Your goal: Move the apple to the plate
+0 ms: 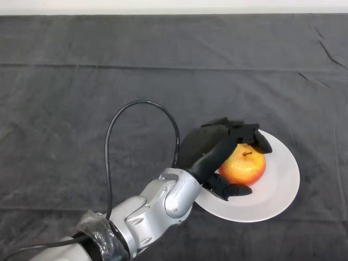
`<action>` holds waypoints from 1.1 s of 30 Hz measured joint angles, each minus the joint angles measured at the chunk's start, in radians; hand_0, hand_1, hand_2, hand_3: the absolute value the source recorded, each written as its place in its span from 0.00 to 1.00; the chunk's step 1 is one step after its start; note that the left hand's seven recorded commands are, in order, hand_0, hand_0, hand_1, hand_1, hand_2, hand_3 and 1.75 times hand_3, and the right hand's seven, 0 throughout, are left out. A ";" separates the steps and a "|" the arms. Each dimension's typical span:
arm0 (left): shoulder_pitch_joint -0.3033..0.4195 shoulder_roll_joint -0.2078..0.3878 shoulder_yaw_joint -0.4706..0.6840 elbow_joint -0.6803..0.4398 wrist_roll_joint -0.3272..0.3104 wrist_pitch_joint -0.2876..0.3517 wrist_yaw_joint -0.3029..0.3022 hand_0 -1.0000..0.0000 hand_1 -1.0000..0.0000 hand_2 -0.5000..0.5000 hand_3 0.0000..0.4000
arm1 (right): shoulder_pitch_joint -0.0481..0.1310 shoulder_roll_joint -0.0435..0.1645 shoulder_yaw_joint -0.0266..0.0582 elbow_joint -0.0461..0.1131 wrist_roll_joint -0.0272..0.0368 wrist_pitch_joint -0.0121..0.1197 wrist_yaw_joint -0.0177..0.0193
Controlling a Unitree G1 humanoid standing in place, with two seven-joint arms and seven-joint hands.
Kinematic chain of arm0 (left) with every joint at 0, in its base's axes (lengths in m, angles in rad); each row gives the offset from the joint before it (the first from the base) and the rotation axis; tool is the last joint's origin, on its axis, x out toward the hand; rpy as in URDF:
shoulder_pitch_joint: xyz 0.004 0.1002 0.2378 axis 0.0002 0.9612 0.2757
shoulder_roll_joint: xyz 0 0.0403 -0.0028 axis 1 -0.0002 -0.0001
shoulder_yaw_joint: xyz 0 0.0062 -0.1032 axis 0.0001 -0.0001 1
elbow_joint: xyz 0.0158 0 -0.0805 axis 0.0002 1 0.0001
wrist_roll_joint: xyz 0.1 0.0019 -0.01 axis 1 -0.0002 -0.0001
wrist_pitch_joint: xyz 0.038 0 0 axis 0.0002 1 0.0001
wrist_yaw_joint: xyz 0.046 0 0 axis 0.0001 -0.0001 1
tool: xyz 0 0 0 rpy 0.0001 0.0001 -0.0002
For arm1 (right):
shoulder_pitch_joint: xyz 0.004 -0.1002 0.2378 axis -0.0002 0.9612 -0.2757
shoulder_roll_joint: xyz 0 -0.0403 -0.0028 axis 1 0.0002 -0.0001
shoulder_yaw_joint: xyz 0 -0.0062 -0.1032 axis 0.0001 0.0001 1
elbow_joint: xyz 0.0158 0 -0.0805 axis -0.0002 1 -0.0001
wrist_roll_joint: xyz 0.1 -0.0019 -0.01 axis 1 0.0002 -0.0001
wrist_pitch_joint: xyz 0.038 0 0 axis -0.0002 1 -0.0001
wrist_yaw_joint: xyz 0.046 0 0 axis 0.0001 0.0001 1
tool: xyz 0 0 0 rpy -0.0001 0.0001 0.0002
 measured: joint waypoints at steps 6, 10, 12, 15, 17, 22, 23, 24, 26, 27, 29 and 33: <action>0.000 0.000 -0.002 0.000 -0.008 0.001 -0.007 1.00 1.00 0.50 0.00 | 0.000 0.000 0.0000 0.000 0.0000 0.000 0.0000; 0.000 0.005 -0.001 0.000 -0.022 0.004 -0.023 1.00 1.00 0.50 0.00 | 0.000 0.000 0.0000 0.000 0.0000 0.000 0.0000; 0.000 0.010 0.004 0.000 -0.028 0.007 -0.030 1.00 1.00 0.50 0.00 | 0.000 0.000 0.0000 0.000 0.0000 0.000 0.0000; 0.000 0.019 0.021 -0.001 -0.043 0.011 -0.041 1.00 1.00 0.50 0.00 | 0.000 0.000 0.0000 0.000 0.0000 0.000 0.0000; 0.000 0.030 0.037 -0.006 -0.048 0.011 -0.042 1.00 1.00 0.50 0.00 | 0.000 0.000 0.0000 0.000 0.0000 0.000 0.0000; 0.000 0.067 0.128 -0.047 -0.079 -0.021 -0.042 1.00 1.00 0.50 0.00 | 0.000 0.000 0.0000 0.000 0.0002 0.000 0.0000; 0.000 0.073 0.144 -0.047 -0.084 -0.032 -0.041 1.00 1.00 0.50 0.00 | 0.000 0.000 0.0001 0.000 0.0001 0.000 0.0000; 0.000 0.080 0.160 -0.048 -0.088 -0.044 -0.039 1.00 1.00 0.50 0.00 | 0.000 0.000 0.0000 0.000 0.0002 0.000 0.0000; 0.000 0.093 0.189 -0.047 -0.100 -0.064 -0.036 1.00 1.00 0.50 0.00 | 0.000 0.000 0.0000 0.000 0.0001 0.000 0.0000; 0.000 0.098 0.203 -0.047 -0.107 -0.076 -0.036 1.00 1.00 0.50 0.00 | 0.000 0.000 0.0000 0.000 0.0002 0.000 0.0000; 0.001 0.106 0.230 -0.047 -0.116 -0.100 -0.031 1.00 1.00 0.50 0.00 | 0.000 0.000 0.0001 0.000 0.0001 0.000 0.0000; 0.003 0.123 0.303 -0.047 -0.139 -0.146 -0.019 1.00 1.00 0.50 0.00 | 0.000 0.000 0.0002 0.000 0.0002 0.000 0.0000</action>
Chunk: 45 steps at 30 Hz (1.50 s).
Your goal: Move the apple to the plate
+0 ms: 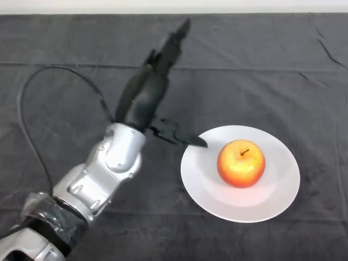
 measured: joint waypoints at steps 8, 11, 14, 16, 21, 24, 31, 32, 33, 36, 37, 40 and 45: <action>0.016 0.046 0.126 0.007 -0.039 -0.064 0.017 1.00 1.00 0.50 0.00 | 0.000 0.000 -0.0002 0.000 0.0000 0.000 0.0000; 0.021 0.067 0.182 0.014 -0.050 -0.085 0.024 1.00 1.00 0.50 0.00 | 0.000 0.000 0.0002 0.000 0.0000 0.000 0.0000; 0.029 0.084 0.241 0.030 -0.059 -0.113 0.036 1.00 1.00 0.50 0.00 | 0.000 0.000 0.0000 0.000 0.0001 0.000 0.0000; 0.036 0.086 0.271 0.050 -0.064 -0.133 0.039 1.00 1.00 0.50 0.00 | 0.000 0.000 0.0000 0.000 0.0001 0.000 0.0000; 0.079 0.109 0.333 0.108 -0.084 -0.176 0.044 1.00 1.00 0.50 0.00 | 0.000 0.000 0.0000 0.000 0.0001 -0.001 0.0000; 0.104 0.121 0.390 0.153 -0.101 -0.201 0.045 1.00 1.00 0.50 0.00 | 0.000 0.000 -0.0001 0.000 0.0003 -0.001 -0.0001; 0.135 0.167 0.486 0.223 -0.125 -0.232 0.047 1.00 1.00 0.50 0.00 | 0.000 0.000 0.0002 0.000 0.0007 -0.001 -0.0001; 0.135 0.176 0.501 0.232 -0.132 -0.239 0.047 1.00 1.00 0.50 0.00 | 0.000 0.000 0.0003 0.000 0.0007 -0.001 0.0000; 0.135 0.185 0.512 0.241 -0.134 -0.243 0.048 1.00 1.00 0.50 0.00 | 0.000 0.000 0.0004 0.000 0.0007 -0.001 0.0000; 0.136 0.198 0.559 0.260 -0.145 -0.252 0.052 1.00 1.00 0.50 0.00 | 0.000 0.000 0.0003 0.000 0.0007 -0.001 0.0000; 0.136 0.199 0.573 0.263 -0.146 -0.256 0.052 1.00 1.00 0.50 0.00 | 0.000 0.000 0.0002 0.000 0.0007 -0.001 -0.0001; 0.136 0.201 0.604 0.288 -0.155 -0.278 0.054 1.00 1.00 0.50 0.00 | 0.000 0.000 0.0002 0.000 0.0008 -0.001 0.0000; 0.143 0.202 0.652 0.337 -0.168 -0.294 0.057 1.00 1.00 0.50 0.00 | 0.000 0.000 0.0004 0.000 0.0008 -0.001 0.0000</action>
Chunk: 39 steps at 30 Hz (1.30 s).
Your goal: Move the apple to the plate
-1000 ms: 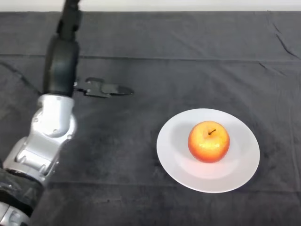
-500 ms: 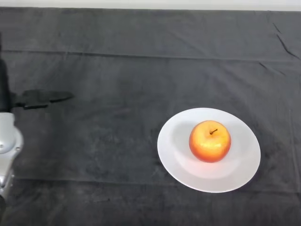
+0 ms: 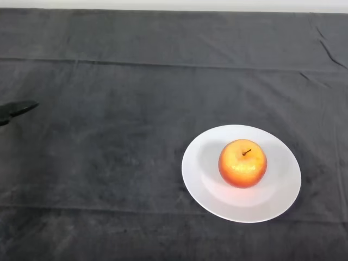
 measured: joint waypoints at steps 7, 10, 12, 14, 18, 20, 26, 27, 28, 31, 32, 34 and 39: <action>0.034 0.001 0.072 0.076 -0.030 -0.038 0.001 1.00 1.00 0.50 0.00 | 0.000 0.000 -0.0001 0.000 0.0001 0.000 0.0000; 0.034 0.002 0.104 0.112 -0.042 -0.057 0.008 1.00 1.00 0.50 0.00 | 0.000 0.000 -0.0003 0.000 0.0002 0.000 0.0000; 0.033 0.002 0.127 0.132 -0.048 -0.068 0.012 1.00 1.00 0.50 0.00 | 0.000 0.000 -0.0002 0.000 0.0002 0.000 0.0000; 0.033 0.002 0.144 0.150 -0.053 -0.071 0.013 1.00 1.00 0.50 0.00 | 0.000 0.000 0.0000 0.000 0.0002 0.000 0.0000; 0.033 0.003 0.168 0.169 -0.065 -0.072 0.015 1.00 1.00 0.50 0.00 | 0.000 0.000 -0.0002 0.000 0.0002 0.000 0.0000; 0.033 0.003 0.172 0.183 -0.065 -0.072 0.016 1.00 1.00 0.50 0.00 | 0.000 0.000 -0.0002 0.000 0.0002 0.000 0.0000; 0.033 0.003 0.180 0.187 -0.064 -0.072 0.033 1.00 1.00 0.50 0.00 | 0.000 0.000 -0.0002 0.000 0.0002 0.000 0.0000; 0.033 0.003 0.182 0.187 -0.063 -0.072 0.033 1.00 1.00 0.50 0.00 | 0.000 0.000 -0.0002 0.000 0.0002 0.000 0.0000; 0.033 0.003 0.185 0.187 -0.063 -0.072 0.034 1.00 1.00 0.50 0.00 | 0.000 0.000 -0.0002 0.000 0.0002 0.000 0.0000; 0.033 0.003 0.197 0.187 -0.062 -0.072 0.035 1.00 1.00 0.50 0.00 | 0.000 0.000 -0.0002 0.000 0.0002 0.000 0.0000; 0.033 0.003 0.200 0.187 -0.062 -0.072 0.037 1.00 1.00 0.50 0.00 | 0.000 0.000 -0.0002 0.000 0.0002 0.000 0.0000; 0.033 0.003 0.202 0.187 -0.062 -0.072 0.037 1.00 1.00 0.50 0.00 | 0.000 0.000 -0.0002 0.000 0.0002 0.000 0.0000; 0.033 0.003 0.204 0.187 -0.060 -0.076 0.037 1.00 1.00 0.50 0.00 | 0.000 0.000 -0.0002 0.000 0.0002 0.000 0.0000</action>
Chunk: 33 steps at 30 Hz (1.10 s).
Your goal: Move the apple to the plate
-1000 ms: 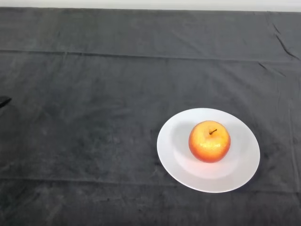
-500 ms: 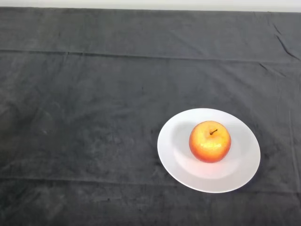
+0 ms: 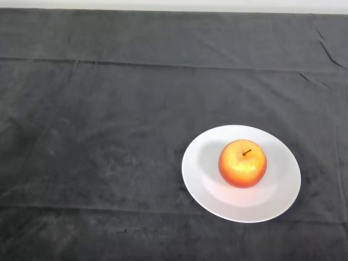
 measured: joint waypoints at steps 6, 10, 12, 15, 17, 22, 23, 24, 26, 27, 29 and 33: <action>0.000 0.000 0.002 0.000 0.006 -0.009 0.000 1.00 1.00 0.50 0.00 | 0.000 0.000 0.0000 0.000 0.0000 0.000 0.0000; 0.000 0.000 0.003 0.000 0.014 -0.009 -0.001 1.00 1.00 0.50 0.00 | 0.000 0.000 0.0000 0.000 0.0000 0.000 0.0000; 0.000 0.000 0.003 0.000 0.015 -0.009 -0.001 1.00 1.00 0.50 0.00 | 0.000 0.000 0.0000 0.000 0.0000 0.000 0.0000; 0.000 0.000 0.003 0.000 0.021 -0.009 -0.002 1.00 1.00 0.50 0.00 | 0.000 0.000 0.0000 0.000 0.0000 0.000 0.0000; 0.000 0.000 0.003 0.000 0.022 -0.009 -0.002 1.00 1.00 0.50 0.00 | 0.000 0.000 0.0000 0.000 0.0000 0.000 0.0000; 0.000 0.000 0.007 0.000 0.025 -0.009 -0.006 1.00 1.00 0.50 0.00 | 0.000 0.000 0.0000 0.000 0.0000 0.000 0.0000; 0.000 0.000 0.010 0.000 0.026 -0.009 -0.006 1.00 1.00 0.50 0.00 | 0.000 0.000 0.0000 0.000 0.0000 0.000 0.0000; 0.000 0.000 0.014 0.000 0.028 -0.009 -0.006 1.00 1.00 0.50 0.00 | 0.000 0.000 0.0000 0.000 0.0000 0.000 0.0000; 0.000 0.000 0.025 0.000 0.034 -0.009 -0.007 1.00 1.00 0.50 0.00 | 0.000 0.000 0.0000 0.000 0.0000 0.000 0.0000; 0.000 0.000 0.029 0.000 0.034 -0.009 -0.007 1.00 1.00 0.50 0.00 | 0.000 0.000 0.0000 0.000 0.0000 0.000 0.0000; 0.000 0.000 0.031 0.000 0.034 -0.009 -0.007 1.00 1.00 0.50 0.00 | 0.000 0.000 0.0000 0.000 0.0000 0.000 0.0000; 0.000 0.000 0.031 0.000 0.034 -0.009 -0.008 1.00 1.00 0.50 0.00 | 0.000 0.000 0.0000 0.000 0.0000 0.000 0.0000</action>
